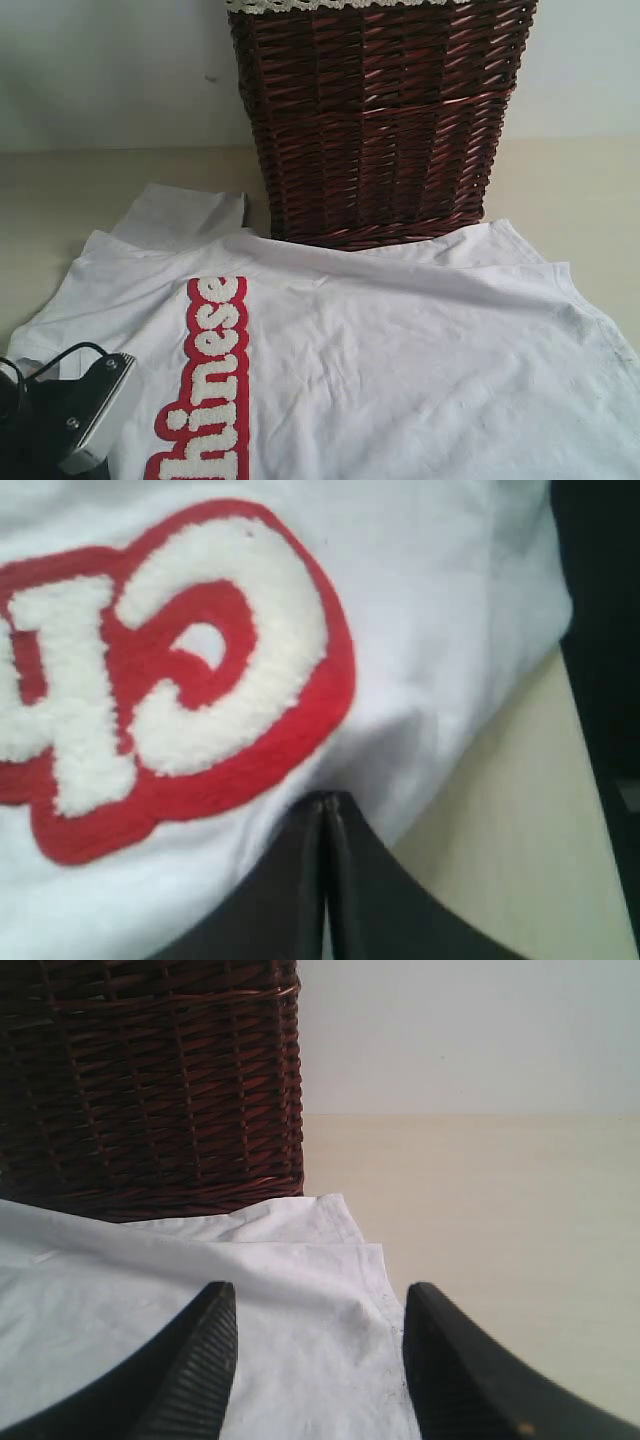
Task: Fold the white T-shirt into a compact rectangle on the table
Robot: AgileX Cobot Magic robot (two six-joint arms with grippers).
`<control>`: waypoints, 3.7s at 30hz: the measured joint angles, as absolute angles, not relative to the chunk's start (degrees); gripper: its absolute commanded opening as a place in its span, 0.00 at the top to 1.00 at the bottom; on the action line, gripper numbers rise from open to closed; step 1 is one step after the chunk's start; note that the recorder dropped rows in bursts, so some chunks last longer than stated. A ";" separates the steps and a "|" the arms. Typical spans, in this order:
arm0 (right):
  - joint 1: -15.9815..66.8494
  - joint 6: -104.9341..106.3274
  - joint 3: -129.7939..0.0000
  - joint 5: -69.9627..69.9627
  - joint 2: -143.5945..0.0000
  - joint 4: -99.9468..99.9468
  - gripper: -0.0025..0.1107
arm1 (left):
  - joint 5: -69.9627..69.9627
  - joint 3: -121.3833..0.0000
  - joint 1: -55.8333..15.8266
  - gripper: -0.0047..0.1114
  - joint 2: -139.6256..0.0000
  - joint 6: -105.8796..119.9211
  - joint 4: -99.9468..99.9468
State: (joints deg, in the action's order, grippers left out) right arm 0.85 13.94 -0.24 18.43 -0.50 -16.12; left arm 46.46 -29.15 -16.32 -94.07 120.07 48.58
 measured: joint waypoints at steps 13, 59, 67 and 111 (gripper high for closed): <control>0.85 13.94 -0.24 18.43 -0.50 -16.12 0.53 | 52.47 -29.61 -16.32 0.96 -92.06 120.13 54.70; 0.85 13.94 -0.24 18.43 -0.50 -16.12 0.53 | 45.09 -30.63 -31.62 0.96 -98.91 120.12 48.19; 0.85 13.94 -0.24 18.43 -0.50 -16.12 0.53 | 56.52 -40.53 -25.36 0.96 -97.92 119.40 42.65; 0.85 13.94 -0.24 18.43 -0.50 -16.12 0.53 | 49.89 -34.43 -22.95 0.46 -98.56 101.73 49.30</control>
State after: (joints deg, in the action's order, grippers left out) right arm 0.85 13.94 -0.24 18.43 -0.50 -16.12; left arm 49.89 -34.43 -22.95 -98.56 101.73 49.30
